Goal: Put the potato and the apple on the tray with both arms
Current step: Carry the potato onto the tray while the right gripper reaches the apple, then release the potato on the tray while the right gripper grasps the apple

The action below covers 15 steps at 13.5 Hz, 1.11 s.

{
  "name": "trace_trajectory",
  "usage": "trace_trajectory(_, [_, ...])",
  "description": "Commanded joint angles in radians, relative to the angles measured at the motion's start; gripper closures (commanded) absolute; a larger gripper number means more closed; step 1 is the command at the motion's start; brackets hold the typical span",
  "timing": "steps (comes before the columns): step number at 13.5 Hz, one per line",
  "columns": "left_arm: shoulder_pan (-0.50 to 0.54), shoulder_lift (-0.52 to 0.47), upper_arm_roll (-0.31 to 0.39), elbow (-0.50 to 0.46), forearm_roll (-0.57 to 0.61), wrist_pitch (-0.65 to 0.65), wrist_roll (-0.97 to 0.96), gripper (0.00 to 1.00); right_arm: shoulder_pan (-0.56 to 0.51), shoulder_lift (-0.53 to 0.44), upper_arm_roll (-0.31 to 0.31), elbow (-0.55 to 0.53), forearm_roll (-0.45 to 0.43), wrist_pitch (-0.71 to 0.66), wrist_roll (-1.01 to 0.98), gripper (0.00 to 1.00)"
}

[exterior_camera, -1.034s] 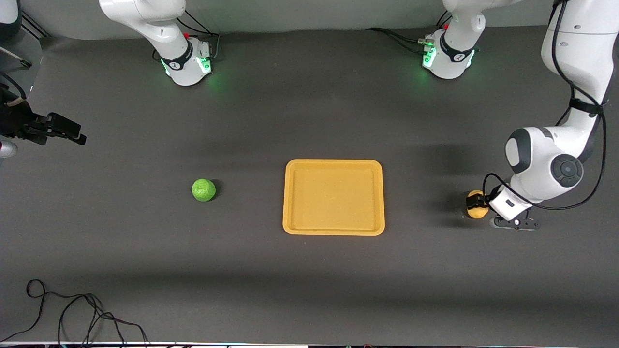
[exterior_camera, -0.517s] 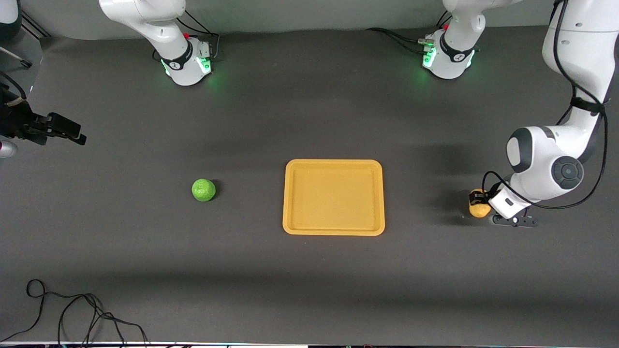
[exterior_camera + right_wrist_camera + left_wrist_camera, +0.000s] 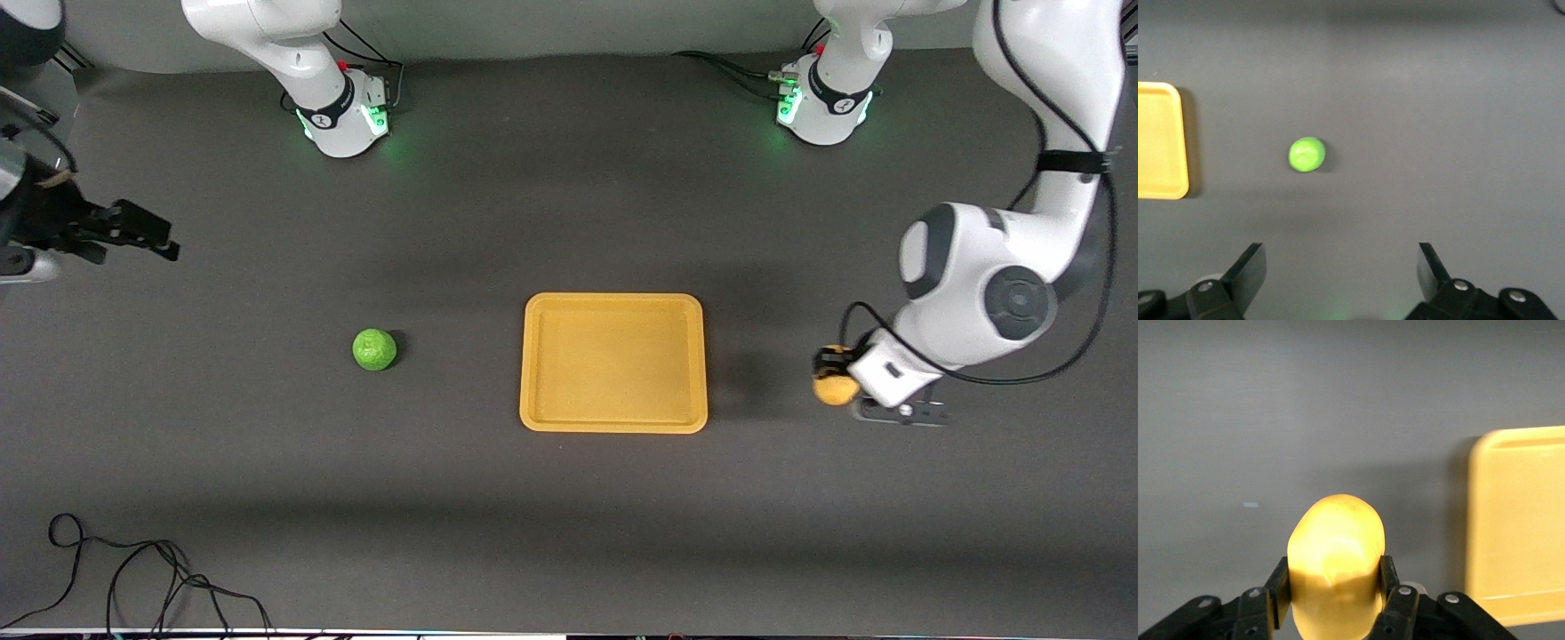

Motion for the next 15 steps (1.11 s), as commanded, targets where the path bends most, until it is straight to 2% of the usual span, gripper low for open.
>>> trace_trajectory(1, [-0.096,0.047,-0.018,0.021,-0.016,0.055,-0.135,0.98,0.117,-0.159,-0.003,-0.218,-0.011,0.116,0.052,0.0])
trace_trajectory(2, [-0.14,0.07,-0.016,0.023,-0.014,0.087,-0.192,0.98,0.138,-0.181,-0.003,-0.267,-0.011,0.144,0.053,0.0])
trace_trajectory(5, [-0.226,0.136,-0.016,0.02,-0.014,0.14,-0.248,0.98,0.155,-0.163,0.0,-0.278,-0.011,0.161,0.065,0.0])
trace_trajectory(7, [-0.269,0.179,-0.016,0.021,-0.013,0.143,-0.275,0.97,0.155,-0.115,0.0,-0.278,-0.012,0.178,0.065,0.0])
trace_trajectory(11, [-0.276,0.218,-0.016,0.015,-0.008,0.198,-0.28,0.96,0.166,0.049,0.0,-0.284,-0.009,0.324,0.076,0.0])
trace_trajectory(15, [-0.276,0.224,-0.016,0.012,-0.005,0.198,-0.28,0.94,0.183,0.15,0.0,-0.395,0.0,0.55,0.148,0.0])
